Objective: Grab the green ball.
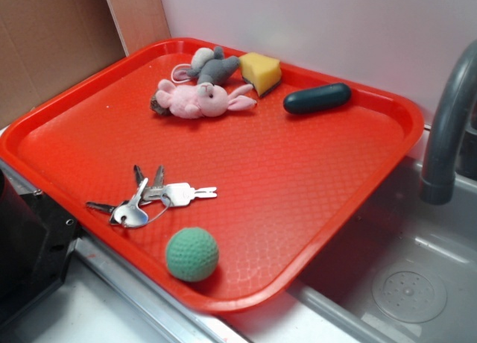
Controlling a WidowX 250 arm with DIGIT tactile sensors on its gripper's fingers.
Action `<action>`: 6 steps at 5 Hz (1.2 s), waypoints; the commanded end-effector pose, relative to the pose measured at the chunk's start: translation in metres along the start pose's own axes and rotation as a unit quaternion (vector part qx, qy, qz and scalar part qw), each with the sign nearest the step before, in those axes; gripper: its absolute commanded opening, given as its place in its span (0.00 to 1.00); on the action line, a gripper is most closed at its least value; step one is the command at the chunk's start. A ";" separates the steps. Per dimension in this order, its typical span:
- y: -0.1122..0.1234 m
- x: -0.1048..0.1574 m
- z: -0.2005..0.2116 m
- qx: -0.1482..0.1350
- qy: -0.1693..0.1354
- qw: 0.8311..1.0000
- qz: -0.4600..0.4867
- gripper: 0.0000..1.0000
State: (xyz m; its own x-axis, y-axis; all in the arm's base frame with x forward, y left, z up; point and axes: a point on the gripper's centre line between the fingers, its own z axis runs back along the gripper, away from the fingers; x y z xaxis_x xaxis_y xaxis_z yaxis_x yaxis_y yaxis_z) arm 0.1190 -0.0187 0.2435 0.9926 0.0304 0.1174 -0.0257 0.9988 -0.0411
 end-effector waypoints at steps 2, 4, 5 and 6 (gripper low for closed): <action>-0.038 0.005 -0.052 -0.028 0.012 0.992 0.119 1.00; -0.110 0.013 -0.131 -0.071 0.045 0.971 0.225 1.00; -0.125 0.006 -0.153 -0.075 0.084 0.975 0.191 1.00; -0.129 -0.010 -0.178 -0.051 0.124 0.979 0.157 1.00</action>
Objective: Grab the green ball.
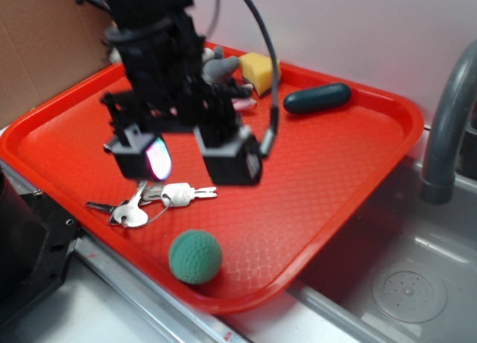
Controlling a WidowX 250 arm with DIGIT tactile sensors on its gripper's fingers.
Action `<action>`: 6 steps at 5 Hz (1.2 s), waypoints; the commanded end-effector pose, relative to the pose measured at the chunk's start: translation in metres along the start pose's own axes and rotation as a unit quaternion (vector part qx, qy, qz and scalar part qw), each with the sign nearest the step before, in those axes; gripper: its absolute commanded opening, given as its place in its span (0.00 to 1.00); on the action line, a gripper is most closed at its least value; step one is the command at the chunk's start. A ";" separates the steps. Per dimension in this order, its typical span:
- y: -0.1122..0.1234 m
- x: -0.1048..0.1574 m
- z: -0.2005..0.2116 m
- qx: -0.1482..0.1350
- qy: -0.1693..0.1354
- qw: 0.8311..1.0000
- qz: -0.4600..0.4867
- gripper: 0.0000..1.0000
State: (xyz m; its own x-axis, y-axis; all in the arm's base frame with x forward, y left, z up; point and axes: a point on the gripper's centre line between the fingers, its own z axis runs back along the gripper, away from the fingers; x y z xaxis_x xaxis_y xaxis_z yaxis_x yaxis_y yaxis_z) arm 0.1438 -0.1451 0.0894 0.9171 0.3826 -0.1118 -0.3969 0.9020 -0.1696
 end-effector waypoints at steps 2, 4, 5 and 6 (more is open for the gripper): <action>0.002 -0.018 -0.049 0.034 0.041 0.991 -0.120 1.00; 0.007 -0.022 -0.060 0.058 0.065 0.980 -0.177 0.00; 0.007 -0.023 -0.050 0.066 0.061 0.978 -0.188 0.00; 0.008 -0.011 0.002 0.075 -0.002 0.974 -0.213 0.00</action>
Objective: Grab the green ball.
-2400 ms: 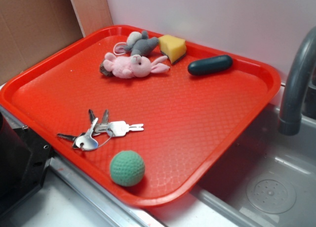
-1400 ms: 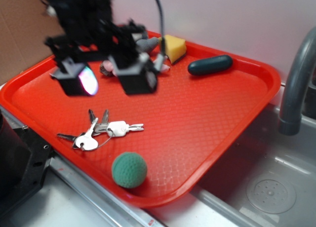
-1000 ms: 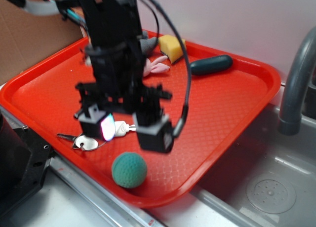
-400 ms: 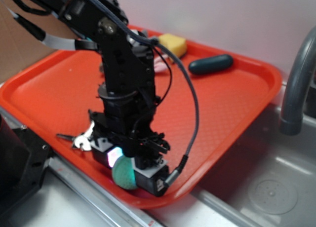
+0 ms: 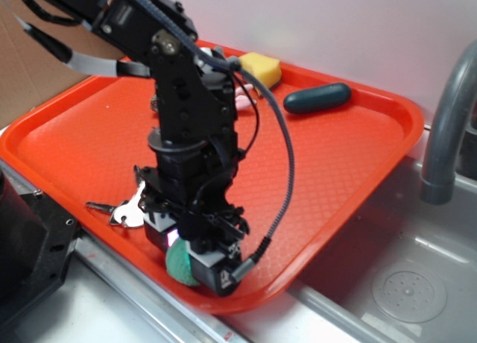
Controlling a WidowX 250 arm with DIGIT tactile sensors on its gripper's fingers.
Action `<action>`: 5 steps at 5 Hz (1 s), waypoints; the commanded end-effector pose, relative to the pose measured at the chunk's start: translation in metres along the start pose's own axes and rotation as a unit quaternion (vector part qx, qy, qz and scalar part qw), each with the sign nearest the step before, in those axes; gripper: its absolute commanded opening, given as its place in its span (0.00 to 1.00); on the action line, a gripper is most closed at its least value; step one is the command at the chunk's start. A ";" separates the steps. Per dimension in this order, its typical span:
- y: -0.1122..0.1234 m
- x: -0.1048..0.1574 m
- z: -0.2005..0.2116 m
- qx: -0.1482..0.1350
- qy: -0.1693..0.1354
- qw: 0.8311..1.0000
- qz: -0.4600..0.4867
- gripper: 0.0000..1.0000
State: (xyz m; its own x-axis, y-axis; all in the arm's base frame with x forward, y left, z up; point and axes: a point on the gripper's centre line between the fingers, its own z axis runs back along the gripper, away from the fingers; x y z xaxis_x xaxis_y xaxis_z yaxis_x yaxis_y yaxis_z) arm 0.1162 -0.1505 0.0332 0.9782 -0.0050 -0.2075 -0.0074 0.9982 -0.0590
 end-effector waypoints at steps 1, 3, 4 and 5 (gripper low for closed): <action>0.049 0.006 0.117 0.027 -0.134 0.991 0.001 0.00; 0.133 -0.004 0.167 0.052 -0.158 0.986 0.032 0.00; 0.163 0.004 0.165 0.048 -0.158 0.985 0.046 0.00; 0.195 0.019 0.161 0.042 -0.169 0.983 0.064 0.00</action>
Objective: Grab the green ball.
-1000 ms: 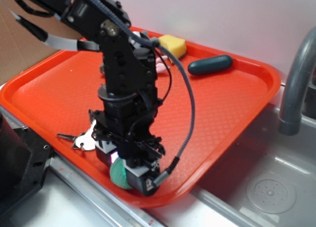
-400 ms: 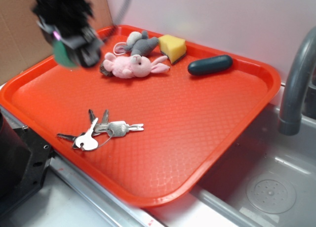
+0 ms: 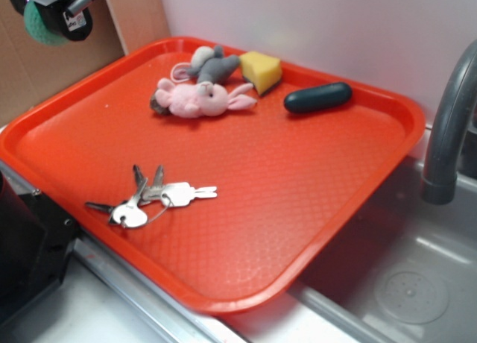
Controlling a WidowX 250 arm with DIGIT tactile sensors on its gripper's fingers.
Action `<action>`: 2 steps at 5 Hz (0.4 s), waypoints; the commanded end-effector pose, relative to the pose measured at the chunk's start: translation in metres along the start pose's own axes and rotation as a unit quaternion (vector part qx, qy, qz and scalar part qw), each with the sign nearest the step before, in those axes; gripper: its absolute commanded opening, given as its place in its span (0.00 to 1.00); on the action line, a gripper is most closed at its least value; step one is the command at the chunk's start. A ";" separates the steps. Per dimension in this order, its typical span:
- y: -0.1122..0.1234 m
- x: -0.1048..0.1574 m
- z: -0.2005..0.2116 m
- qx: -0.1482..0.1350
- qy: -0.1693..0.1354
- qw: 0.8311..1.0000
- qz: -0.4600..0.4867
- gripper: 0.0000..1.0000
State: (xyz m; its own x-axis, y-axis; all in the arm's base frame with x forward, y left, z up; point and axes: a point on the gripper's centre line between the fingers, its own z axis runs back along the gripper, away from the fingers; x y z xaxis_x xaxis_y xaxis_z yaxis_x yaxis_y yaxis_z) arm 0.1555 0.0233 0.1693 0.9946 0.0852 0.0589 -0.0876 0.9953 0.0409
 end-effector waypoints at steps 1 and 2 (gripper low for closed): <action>0.038 0.025 -0.004 -0.001 -0.032 0.999 0.027 0.00; 0.030 0.029 -0.011 -0.003 -0.015 1.000 0.022 0.00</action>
